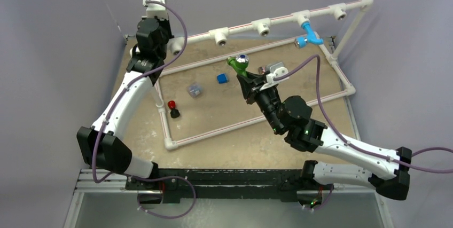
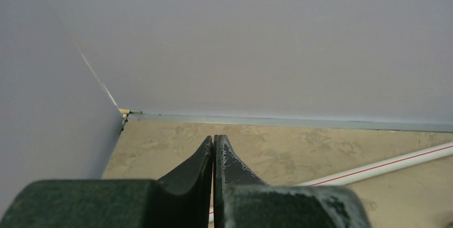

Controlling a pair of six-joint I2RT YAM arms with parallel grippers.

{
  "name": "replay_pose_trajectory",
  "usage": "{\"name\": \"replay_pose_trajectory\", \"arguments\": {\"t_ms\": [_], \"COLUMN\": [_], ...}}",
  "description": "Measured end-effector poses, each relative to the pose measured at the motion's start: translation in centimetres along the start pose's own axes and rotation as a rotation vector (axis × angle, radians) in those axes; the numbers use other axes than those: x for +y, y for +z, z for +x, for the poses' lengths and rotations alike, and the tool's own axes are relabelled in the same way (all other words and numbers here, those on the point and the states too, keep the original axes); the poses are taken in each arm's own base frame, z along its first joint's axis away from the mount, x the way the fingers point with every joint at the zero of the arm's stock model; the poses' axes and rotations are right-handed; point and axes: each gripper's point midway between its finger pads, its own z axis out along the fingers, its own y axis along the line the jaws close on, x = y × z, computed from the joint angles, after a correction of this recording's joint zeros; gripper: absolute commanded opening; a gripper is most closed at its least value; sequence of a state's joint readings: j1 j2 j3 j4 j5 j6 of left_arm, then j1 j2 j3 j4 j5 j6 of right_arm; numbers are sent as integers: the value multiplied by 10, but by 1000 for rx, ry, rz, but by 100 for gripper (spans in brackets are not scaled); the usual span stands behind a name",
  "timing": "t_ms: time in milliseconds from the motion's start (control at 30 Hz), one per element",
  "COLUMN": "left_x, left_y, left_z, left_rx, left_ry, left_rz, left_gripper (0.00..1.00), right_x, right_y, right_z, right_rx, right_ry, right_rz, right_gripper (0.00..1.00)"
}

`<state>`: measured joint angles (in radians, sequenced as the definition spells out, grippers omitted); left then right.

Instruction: Install the water faucets

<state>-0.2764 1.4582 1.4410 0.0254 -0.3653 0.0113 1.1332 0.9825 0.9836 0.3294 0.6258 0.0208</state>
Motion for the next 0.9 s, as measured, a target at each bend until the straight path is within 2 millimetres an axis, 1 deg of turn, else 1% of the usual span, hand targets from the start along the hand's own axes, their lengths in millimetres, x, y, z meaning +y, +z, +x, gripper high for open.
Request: {"name": "replay_pose_trajectory", "arguments": {"t_ms": [133,233,433,533,700,900], "left_x": [2,1,-1,-1,-1,-1], "left_y": [-4,-6,-7,-8,-8,-9], "left_z": [3,4,3,2,2,1], "left_rx": [6,6,-7,-10,-14,-25], "left_ry": [-30,-53,-85,-91,-96,-100], "left_rz": [-7,-5,1,3,4,8], "left_gripper": [0,0,0,0,0,0], "right_x": [-5,-5,-2,0,5,5], "right_y": [6,12,26,32,44,53], "right_z": [3,4,-3,-2,13,25], "right_rx": [-44,-74,-147,-167,-162,-158], "right_ry": [-42,-66,-107,-130,-185,-237], "right_rz": [37,50,78,87,95,123], "right_gripper": [0,0,0,0,0,0]}}
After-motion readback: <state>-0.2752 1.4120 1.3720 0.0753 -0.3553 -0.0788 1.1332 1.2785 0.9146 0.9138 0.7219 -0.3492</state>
